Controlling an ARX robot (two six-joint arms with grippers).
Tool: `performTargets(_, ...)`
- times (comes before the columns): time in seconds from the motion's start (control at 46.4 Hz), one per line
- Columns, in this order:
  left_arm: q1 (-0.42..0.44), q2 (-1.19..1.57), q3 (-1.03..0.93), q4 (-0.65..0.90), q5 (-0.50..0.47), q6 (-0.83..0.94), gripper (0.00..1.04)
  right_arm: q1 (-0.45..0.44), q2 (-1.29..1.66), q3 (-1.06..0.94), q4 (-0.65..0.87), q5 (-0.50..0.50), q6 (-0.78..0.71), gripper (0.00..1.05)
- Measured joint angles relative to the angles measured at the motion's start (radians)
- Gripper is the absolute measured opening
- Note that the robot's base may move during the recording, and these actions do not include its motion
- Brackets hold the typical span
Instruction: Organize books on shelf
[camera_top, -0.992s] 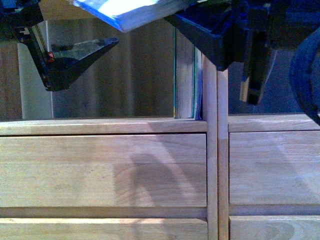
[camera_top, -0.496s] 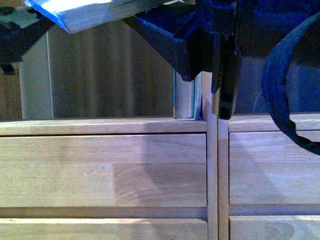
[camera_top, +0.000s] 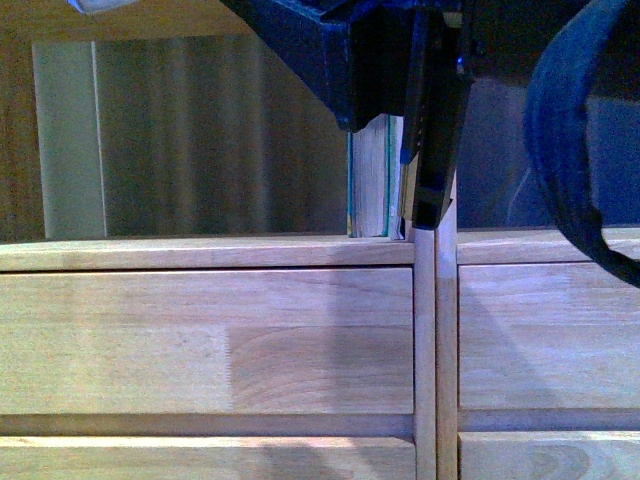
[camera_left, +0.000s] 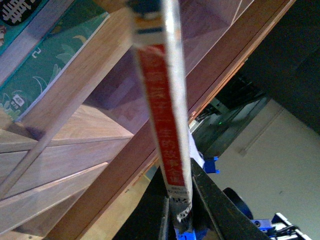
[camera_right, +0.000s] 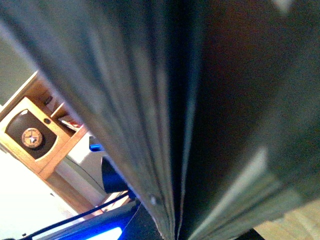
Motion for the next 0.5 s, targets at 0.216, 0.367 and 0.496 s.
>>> performTargets(0.216, 0.000, -0.001, -0.001, 0.002, 0.005, -0.076, 0.07, 0.015, -0.013, -0.016, -0.007, -0.002, -0.010, 0.47)
performTargets(0.367, 0.006, -0.012, -0.027, 0.002, 0.019, -0.074, 0.07, -0.029, -0.078, -0.082, -0.041, -0.041, -0.054, 0.71)
performTargets(0.496, 0.087, -0.272, -0.238, -0.187, -0.046, 0.046, 0.07, -0.108, -0.152, -0.137, -0.089, -0.070, -0.099, 0.89)
